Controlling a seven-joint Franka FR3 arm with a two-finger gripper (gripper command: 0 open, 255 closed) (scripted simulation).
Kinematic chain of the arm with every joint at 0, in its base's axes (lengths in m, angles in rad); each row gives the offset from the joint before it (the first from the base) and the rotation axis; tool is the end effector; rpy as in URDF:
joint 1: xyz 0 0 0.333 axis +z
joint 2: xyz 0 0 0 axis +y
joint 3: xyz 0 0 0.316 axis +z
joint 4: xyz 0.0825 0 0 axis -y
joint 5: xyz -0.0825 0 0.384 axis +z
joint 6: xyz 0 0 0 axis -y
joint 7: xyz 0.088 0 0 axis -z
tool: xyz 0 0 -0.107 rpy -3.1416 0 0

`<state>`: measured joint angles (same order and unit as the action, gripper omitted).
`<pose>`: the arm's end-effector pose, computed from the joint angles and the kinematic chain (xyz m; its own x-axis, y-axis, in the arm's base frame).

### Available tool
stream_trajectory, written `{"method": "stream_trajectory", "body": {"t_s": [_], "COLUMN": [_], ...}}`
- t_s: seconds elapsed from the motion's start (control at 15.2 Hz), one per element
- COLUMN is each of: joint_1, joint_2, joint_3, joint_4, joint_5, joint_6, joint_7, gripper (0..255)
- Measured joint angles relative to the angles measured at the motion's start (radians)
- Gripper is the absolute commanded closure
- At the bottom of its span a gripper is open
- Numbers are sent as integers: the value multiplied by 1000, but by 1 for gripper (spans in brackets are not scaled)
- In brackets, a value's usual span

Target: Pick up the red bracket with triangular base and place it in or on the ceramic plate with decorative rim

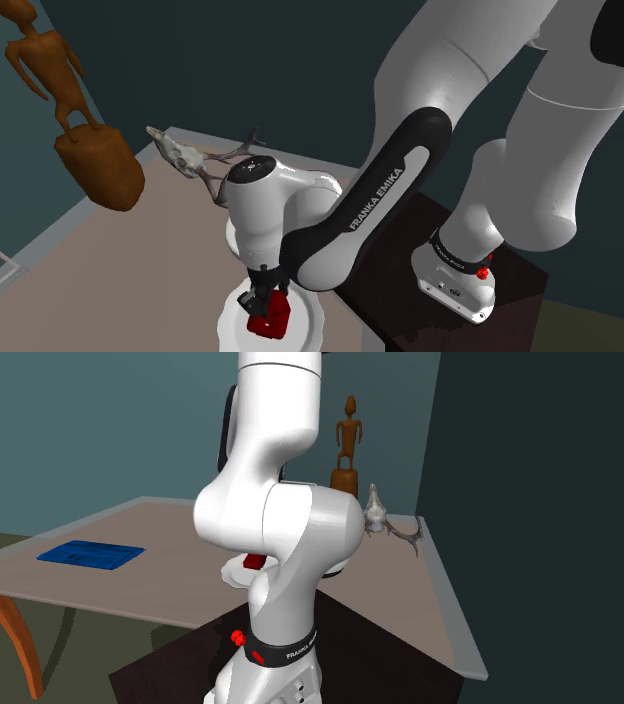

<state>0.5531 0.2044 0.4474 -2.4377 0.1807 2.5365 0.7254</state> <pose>0.2558 0.4058 0.2220 0.9734 0.1207 -0.1949 0.1107 -0.9920 -0.0613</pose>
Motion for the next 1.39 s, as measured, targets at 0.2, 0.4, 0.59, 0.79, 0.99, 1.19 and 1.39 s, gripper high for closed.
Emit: {"method": "stream_trajectory", "body": {"t_s": [0.2, 0.4, 0.59, 0.79, 0.99, 1.19, 1.39], "joint_1": [7, 9, 10, 10, 10, -1, -19], "joint_2": [43, 50, 51, 52, 52, 17, -54], "joint_3": [-10, -11, -12, -12, -12, -6, 3], "joint_4": [-2, -1, -1, -1, -2, 9, 17], "joint_5": [-19, -23, -24, -23, -23, -11, 18], "joint_6": [43, 50, 51, 52, 52, 9, -68], "joint_7": [7, 10, 10, 10, 10, 0, -21], "gripper": [255, 255, 255, 0, 0, 0, 0]}}
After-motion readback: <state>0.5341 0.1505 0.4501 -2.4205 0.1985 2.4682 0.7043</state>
